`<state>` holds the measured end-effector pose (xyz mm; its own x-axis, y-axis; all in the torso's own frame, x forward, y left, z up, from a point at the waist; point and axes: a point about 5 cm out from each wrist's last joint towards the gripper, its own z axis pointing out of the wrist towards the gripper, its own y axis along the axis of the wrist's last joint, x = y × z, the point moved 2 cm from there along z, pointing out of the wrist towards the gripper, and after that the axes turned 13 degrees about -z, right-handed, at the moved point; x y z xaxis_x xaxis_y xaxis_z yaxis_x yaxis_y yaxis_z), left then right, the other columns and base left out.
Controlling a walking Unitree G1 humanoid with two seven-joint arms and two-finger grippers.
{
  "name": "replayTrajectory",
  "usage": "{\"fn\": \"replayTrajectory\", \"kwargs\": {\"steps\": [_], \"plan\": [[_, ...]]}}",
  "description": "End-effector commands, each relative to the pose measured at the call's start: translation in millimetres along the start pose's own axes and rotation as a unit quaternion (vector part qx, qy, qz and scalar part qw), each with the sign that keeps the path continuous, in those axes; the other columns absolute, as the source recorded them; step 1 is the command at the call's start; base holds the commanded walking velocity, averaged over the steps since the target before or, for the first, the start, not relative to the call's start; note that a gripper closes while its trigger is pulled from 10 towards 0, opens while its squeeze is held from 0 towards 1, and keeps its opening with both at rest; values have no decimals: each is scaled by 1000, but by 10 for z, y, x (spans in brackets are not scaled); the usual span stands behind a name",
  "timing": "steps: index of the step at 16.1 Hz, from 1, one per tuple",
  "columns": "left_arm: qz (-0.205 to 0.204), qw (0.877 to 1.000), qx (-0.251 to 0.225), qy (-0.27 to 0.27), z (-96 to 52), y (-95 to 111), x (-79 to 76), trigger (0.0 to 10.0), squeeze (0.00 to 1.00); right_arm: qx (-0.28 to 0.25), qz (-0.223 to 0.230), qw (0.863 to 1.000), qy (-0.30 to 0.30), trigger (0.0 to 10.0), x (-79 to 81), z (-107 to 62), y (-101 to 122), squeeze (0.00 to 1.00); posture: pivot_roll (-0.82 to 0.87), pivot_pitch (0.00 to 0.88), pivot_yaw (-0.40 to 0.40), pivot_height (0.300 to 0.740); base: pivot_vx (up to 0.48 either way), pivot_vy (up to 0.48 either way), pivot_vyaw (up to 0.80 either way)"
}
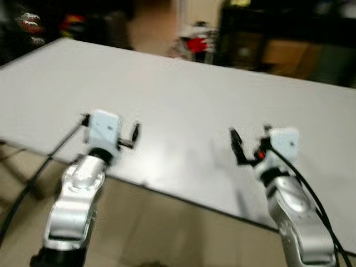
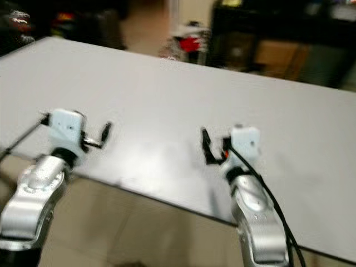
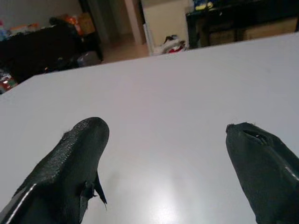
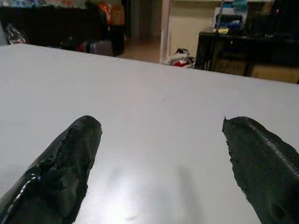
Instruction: Setting the table
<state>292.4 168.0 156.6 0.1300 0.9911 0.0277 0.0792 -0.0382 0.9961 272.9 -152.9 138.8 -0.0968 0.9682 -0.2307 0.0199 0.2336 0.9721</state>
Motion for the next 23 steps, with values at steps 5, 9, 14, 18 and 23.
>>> {"fn": "replayTrajectory", "kwargs": {"steps": [5,9,14,18,23], "plan": [[4,1000,-3,4,-11,32,31,10000,0,-21,-1,1000,1,10000,0,8,84,1000,-22,0,-13,740,0,292,480],[8,1000,-10,5,4,74,38,10000,0,-22,1,1000,0,10000,7,17,85,1000,-14,0,-15,740,0,299,800],[17,1000,-17,2,33,125,39,10000,0,-24,7,1000,-7,10000,-4,47,87,1000,-9,0,-1,740,0,301,769],[23,999,-25,-3,84,203,46,10000,0,-29,18,999,-12,10000,9,51,101,1000,-3,0,15,740,0,301,139],[28,999,-30,-3,95,237,50,10000,0,-37,20,999,-8,10000,34,70,123,1000,4,0,14,740,0,303,751]]}}
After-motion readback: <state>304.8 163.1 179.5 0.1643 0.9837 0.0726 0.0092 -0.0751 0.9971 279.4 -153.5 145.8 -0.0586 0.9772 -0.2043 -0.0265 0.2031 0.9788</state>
